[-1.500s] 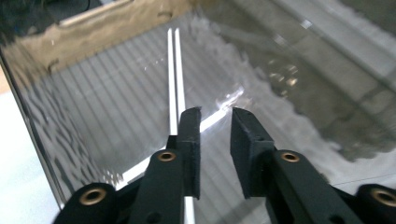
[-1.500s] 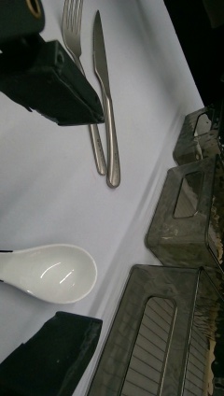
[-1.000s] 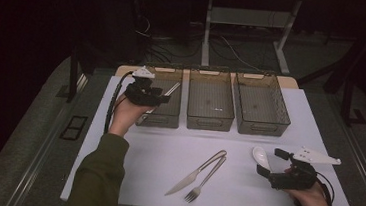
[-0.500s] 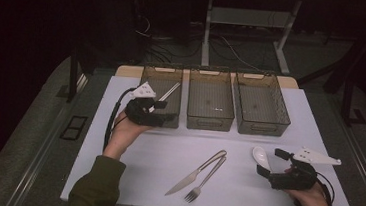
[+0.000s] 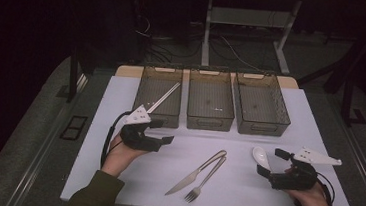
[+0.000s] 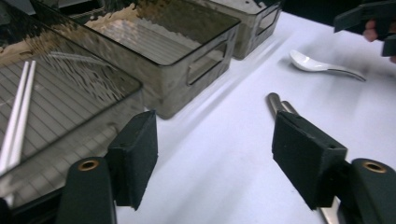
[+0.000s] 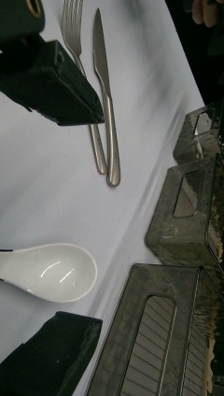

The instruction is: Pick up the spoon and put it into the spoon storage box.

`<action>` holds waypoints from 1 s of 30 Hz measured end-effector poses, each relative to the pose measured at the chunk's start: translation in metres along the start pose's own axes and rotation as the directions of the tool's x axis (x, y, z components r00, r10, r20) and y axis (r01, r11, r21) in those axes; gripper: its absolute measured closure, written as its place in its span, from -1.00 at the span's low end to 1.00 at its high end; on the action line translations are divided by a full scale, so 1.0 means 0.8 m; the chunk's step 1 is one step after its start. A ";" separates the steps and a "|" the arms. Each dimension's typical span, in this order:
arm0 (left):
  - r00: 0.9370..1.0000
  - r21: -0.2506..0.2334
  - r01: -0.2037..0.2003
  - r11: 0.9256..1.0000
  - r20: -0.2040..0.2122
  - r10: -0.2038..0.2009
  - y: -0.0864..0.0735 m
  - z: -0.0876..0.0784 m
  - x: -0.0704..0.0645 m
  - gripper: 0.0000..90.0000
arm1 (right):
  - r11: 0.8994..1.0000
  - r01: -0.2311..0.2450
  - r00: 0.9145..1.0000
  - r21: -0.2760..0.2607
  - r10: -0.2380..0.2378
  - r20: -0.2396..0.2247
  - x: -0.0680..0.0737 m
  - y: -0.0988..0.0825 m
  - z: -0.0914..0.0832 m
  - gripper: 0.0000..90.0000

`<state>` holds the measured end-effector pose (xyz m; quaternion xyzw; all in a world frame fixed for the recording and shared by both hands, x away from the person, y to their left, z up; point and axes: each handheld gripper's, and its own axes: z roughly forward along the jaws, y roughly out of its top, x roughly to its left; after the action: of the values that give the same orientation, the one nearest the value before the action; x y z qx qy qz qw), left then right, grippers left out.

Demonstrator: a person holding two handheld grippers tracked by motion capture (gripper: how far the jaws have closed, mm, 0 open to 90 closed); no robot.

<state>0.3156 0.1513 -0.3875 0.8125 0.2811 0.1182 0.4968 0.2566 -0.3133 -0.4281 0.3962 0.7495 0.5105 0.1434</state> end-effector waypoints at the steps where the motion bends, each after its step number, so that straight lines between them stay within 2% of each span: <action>1: 1.000 -0.008 -0.004 1.000 -0.003 0.004 -0.003 -0.001 -0.002 -0.39 | 1.000 0.001 1.000 0.000 -0.001 -0.001 0.000 0.000 0.000 -0.93; 7: 1.000 -0.030 0.002 1.000 -0.006 -0.002 -0.023 -0.007 -0.015 -0.56 | 1.000 0.003 1.000 0.002 -0.003 -0.001 0.000 0.000 0.001 -0.93; 14: 1.000 -0.005 -0.010 1.000 -0.010 0.010 -0.043 -0.007 -0.027 -0.71 | 1.000 0.001 1.000 0.005 -0.001 -0.004 0.001 0.000 0.000 -0.93; 18: 1.000 -0.013 -0.002 1.000 -0.006 0.002 -0.054 -0.009 -0.032 -0.79 | 1.000 -0.004 1.000 0.006 0.004 -0.005 0.001 0.000 0.000 -0.93; 23: 1.000 0.000 -0.009 1.000 -0.009 0.009 -0.058 -0.011 -0.038 -0.91 | 1.000 -0.004 1.000 0.013 0.004 -0.004 0.000 0.000 -0.001 -0.93; 26: 1.000 0.012 0.003 1.000 0.003 -0.003 -0.061 -0.010 -0.039 -1.00 | 0.999 -0.004 1.000 0.033 0.004 -0.007 -0.001 0.003 -0.003 -0.93; 30: 1.000 0.028 0.008 1.000 0.013 -0.008 -0.061 -0.007 -0.040 -1.00 | 0.999 -0.005 1.000 0.051 0.005 -0.001 -0.004 0.009 -0.007 -0.93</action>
<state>0.2702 0.1539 -0.4243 0.8190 0.2827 0.1068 0.4878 0.2584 -0.3180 -0.4201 0.4013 0.7615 0.4918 0.1315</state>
